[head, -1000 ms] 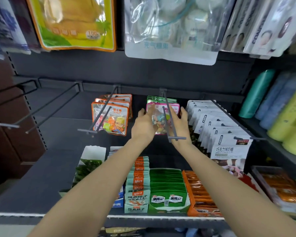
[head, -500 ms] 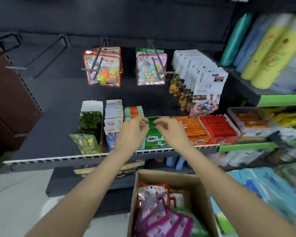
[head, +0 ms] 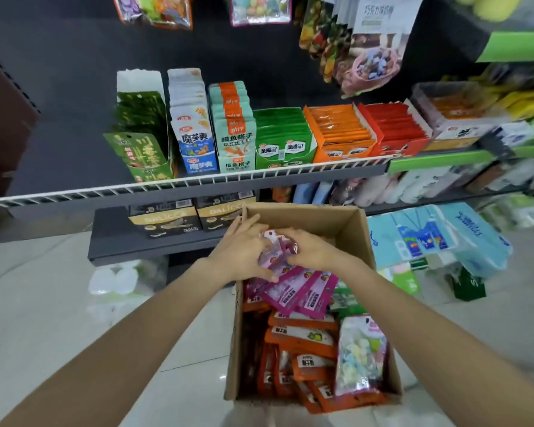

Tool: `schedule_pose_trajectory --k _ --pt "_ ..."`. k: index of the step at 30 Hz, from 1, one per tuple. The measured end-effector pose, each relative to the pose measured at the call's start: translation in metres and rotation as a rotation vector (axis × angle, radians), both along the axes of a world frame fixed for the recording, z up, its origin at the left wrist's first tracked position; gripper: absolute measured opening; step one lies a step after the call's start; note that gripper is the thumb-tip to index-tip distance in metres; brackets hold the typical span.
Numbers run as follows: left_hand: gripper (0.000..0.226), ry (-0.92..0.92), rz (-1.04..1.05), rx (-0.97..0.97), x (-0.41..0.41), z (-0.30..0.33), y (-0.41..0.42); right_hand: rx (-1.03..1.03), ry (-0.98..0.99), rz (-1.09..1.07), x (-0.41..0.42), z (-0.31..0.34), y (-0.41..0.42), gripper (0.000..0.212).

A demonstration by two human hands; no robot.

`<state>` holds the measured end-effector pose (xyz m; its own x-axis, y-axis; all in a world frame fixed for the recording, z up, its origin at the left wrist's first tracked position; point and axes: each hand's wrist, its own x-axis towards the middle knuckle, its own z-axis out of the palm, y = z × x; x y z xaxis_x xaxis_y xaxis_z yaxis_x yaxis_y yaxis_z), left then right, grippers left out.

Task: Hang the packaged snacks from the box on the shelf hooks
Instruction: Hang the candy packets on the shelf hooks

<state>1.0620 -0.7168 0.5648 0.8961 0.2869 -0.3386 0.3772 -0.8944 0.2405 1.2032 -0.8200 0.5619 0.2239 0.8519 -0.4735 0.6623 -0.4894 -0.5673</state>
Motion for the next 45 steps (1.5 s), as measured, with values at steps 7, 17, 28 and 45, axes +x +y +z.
schedule_pose_trajectory --k 7,17,28,45 --pt "0.023 -0.154 0.151 0.054 -0.004 -0.014 -0.008 -0.209 0.02 0.067 0.0 -0.007 0.001 0.117" --pt "0.017 -0.478 0.516 -0.14 -0.013 0.007 0.001 0.127 -0.27 -0.01 0.012 0.02 -0.001 0.061" --pt "0.023 -0.627 0.483 0.012 0.019 0.069 0.029 0.529 -0.4 0.089 0.045 0.076 0.019 0.015" --pt "0.01 -1.011 0.786 0.356 0.044 0.21 0.086 1.036 -0.225 -0.407 0.089 0.204 0.093 0.012"
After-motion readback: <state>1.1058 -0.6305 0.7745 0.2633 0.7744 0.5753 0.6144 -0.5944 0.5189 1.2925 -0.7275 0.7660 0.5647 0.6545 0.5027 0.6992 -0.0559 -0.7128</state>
